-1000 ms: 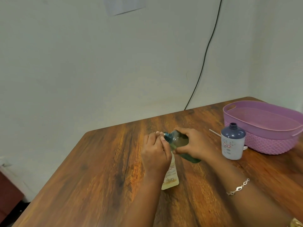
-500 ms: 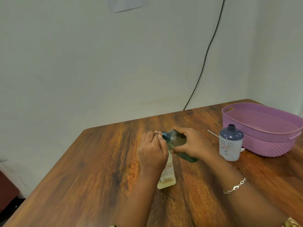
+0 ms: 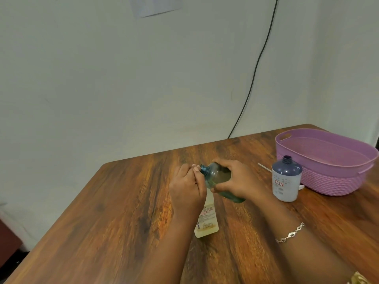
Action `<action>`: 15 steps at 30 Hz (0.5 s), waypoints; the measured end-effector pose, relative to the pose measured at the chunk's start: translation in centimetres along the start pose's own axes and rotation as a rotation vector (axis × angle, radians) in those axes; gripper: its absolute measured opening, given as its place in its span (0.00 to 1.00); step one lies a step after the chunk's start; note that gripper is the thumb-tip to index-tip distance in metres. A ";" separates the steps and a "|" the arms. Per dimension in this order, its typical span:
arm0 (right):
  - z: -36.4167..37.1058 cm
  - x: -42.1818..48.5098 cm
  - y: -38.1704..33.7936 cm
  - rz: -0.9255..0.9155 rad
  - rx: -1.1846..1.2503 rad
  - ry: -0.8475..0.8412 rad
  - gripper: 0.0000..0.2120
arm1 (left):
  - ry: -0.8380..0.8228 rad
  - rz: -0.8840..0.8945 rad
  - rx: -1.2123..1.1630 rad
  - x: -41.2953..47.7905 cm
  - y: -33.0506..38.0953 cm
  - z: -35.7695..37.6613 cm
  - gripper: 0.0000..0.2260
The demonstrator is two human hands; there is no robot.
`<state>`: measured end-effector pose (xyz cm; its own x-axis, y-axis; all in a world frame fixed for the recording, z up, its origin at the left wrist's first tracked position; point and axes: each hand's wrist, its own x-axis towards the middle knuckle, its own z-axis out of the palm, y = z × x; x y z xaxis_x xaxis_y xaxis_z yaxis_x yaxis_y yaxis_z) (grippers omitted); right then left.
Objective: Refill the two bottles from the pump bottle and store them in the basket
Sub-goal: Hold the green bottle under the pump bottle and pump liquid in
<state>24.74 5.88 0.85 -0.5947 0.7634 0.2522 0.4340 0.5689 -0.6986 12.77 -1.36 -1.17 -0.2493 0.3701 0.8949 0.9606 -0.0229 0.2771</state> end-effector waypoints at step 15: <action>-0.2 0.1 -0.1 -0.024 -0.003 0.000 0.34 | 0.019 0.026 0.062 0.4 0.0 -0.1 0.17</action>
<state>24.82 5.92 1.10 -0.6046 0.7497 0.2691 0.4216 0.5878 -0.6904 12.69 -1.32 -0.79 -0.2260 0.3525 0.9081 0.9724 0.0254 0.2321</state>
